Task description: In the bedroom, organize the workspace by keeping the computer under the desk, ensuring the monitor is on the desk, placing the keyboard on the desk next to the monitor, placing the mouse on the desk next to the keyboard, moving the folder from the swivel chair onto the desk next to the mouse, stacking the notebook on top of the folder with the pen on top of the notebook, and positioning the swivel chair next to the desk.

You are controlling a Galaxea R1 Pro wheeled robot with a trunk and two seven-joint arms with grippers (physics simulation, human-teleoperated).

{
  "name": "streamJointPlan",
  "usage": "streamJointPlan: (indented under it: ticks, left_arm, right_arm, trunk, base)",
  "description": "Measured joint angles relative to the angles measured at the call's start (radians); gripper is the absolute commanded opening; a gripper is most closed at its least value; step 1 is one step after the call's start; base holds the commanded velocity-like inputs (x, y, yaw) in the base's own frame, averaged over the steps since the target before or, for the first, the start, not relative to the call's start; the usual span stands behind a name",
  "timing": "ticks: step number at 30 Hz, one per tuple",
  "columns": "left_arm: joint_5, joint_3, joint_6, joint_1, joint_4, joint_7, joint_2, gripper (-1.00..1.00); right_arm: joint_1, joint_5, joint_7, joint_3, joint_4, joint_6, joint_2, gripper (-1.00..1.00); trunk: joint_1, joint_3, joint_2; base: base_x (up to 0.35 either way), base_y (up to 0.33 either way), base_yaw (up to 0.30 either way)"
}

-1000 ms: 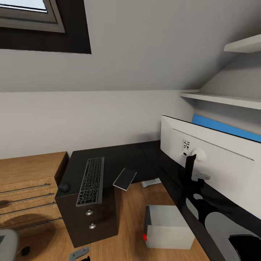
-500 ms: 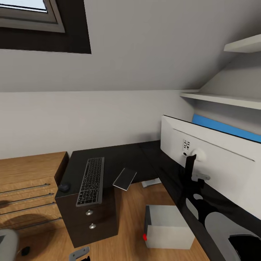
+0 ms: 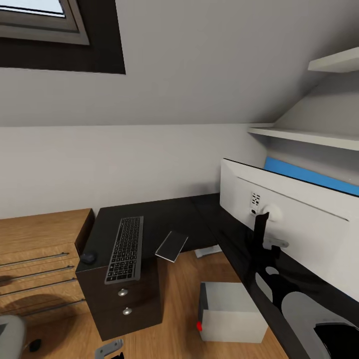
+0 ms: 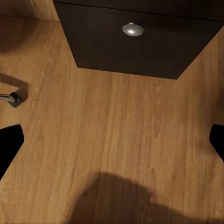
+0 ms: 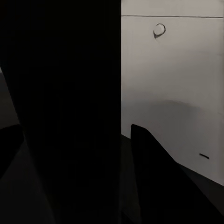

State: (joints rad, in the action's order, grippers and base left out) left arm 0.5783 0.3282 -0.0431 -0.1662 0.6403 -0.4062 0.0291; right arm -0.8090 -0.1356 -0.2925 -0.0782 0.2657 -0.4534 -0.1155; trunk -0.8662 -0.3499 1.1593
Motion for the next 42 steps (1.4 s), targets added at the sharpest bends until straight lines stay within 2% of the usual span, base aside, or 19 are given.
streamJointPlan:
  ticks: [13,14,15,16,17,18,19,21,22,24,25,27,42]
  left_arm:
    - [0.001,0.000,0.000,0.000,0.000,0.000,0.000,1.00]
    - [0.002,0.000,0.000,0.000,0.000,0.000,0.000,1.00]
    - [0.002,0.000,0.000,0.000,0.000,0.000,0.000,1.00]
    - [0.002,0.001,0.000,0.000,0.000,0.000,0.000,1.00]
    - [0.002,0.001,0.000,0.000,0.000,0.000,0.000,1.00]
    - [0.002,0.001,0.000,0.000,0.000,0.000,0.000,1.00]
    - [0.002,0.001,0.000,0.000,0.000,0.001,0.000,1.00]
    - [0.002,0.001,0.000,0.000,0.000,0.001,0.000,1.00]
    - [0.002,0.001,0.001,0.000,0.000,0.001,0.000,1.00]
    - [0.002,0.001,0.000,0.000,0.000,0.001,0.000,1.00]
    - [0.002,0.001,0.000,0.000,0.000,0.001,0.000,1.00]
    - [0.002,0.001,0.001,0.000,0.000,0.001,0.000,1.00]
    - [0.003,0.001,0.001,0.000,-0.001,0.001,0.000,1.00]
  right_arm:
    - [0.000,-0.010,0.002,0.002,0.001,-0.002,-0.001,-1.00]
    - [0.000,-0.002,0.008,0.012,0.002,0.001,0.000,-1.00]
    - [0.000,-0.014,0.011,0.000,0.001,-0.002,-0.001,-1.00]
    - [0.000,0.003,0.021,0.014,0.004,0.002,-0.001,-1.00]
    - [0.000,-0.014,0.022,-0.006,0.001,-0.002,-0.001,-1.00]
    - [0.000,0.002,0.029,0.009,0.003,0.002,0.000,-1.00]
    - [0.000,-0.008,0.030,-0.001,0.002,-0.001,-0.001,-1.00]
    - [0.000,0.009,0.036,0.008,0.003,0.001,0.000,-1.00]
    - [0.000,-0.008,0.034,-0.010,0.001,-0.002,-0.001,-1.00]
    - [0.000,0.004,0.036,0.007,0.002,0.000,0.000,-1.00]
    - [0.000,-0.007,0.035,0.000,0.001,-0.002,-0.001,-1.00]
    - [0.000,0.004,0.036,0.005,0.001,0.000,0.000,-1.00]
    - [0.000,-0.002,0.035,-0.003,0.000,-0.001,0.000,-1.00]
  trunk:
    - [0.000,0.000,0.000]
    - [0.000,0.000,0.000]
    - [0.000,0.000,0.000]
    - [0.000,0.000,0.000]
    - [0.000,0.000,0.000]
    - [0.000,0.000,0.000]
    - [0.000,0.000,0.000]
    - [0.000,0.000,0.000]
    - [-0.001,0.000,0.000]
    - [-0.001,0.000,0.000]
    - [-0.001,0.000,0.000]
    - [-0.001,0.000,0.000]
    - [-0.001,0.000,0.000]
  base:
    - [0.000,0.000,0.000]
    - [0.000,0.000,0.000]
    - [0.000,0.000,0.000]
    - [0.000,0.000,0.000]
    - [-0.006,0.000,0.000]
    - [-0.032,0.000,0.000]
    - [-0.086,0.000,0.000]
    - [-0.271,0.000,0.000]
    - [-0.298,0.000,0.000]
    - [-0.310,0.000,0.000]
    - [-0.325,0.000,0.000]
    - [-0.333,0.000,0.000]
    - [-0.334,-0.020,0.000]
